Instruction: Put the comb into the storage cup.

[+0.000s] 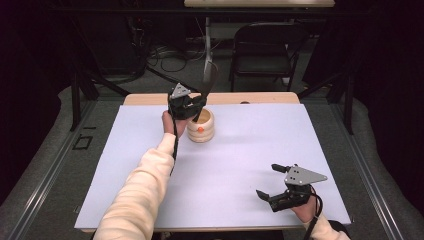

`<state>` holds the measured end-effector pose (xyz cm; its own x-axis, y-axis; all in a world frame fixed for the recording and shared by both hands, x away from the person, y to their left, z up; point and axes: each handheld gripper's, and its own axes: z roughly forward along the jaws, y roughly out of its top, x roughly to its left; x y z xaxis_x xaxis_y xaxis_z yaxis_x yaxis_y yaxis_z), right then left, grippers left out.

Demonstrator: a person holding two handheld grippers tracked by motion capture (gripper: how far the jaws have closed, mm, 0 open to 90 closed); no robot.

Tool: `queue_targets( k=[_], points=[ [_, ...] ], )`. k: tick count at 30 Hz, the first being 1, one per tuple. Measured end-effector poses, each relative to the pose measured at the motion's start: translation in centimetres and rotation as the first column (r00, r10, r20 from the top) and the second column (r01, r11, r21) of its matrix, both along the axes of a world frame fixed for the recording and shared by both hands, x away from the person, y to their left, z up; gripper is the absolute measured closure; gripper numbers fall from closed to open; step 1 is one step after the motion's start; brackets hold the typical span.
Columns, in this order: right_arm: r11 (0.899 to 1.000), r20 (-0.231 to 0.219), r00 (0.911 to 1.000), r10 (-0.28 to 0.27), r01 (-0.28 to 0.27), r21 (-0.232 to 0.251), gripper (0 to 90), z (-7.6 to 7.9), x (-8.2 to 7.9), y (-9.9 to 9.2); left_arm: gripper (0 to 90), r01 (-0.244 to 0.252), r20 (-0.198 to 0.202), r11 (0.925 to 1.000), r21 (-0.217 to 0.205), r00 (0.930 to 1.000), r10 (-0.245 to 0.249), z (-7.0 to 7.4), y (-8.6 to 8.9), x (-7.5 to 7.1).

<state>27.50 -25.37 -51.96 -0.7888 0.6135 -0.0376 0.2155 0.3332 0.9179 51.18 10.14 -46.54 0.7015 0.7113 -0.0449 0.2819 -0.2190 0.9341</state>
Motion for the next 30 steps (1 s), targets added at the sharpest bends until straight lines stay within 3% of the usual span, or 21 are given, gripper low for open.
queue_targets(
  k=[30],
  points=[
    [1.000, 0.000, 1.0000, -0.001, 0.001, -0.001, 0.4, 0.01, -0.02, -0.01, 72.0, 0.020, -0.031, 0.9988, 0.045, 0.9994, -0.019, -0.92, -0.17, 0.07]
  ],
)
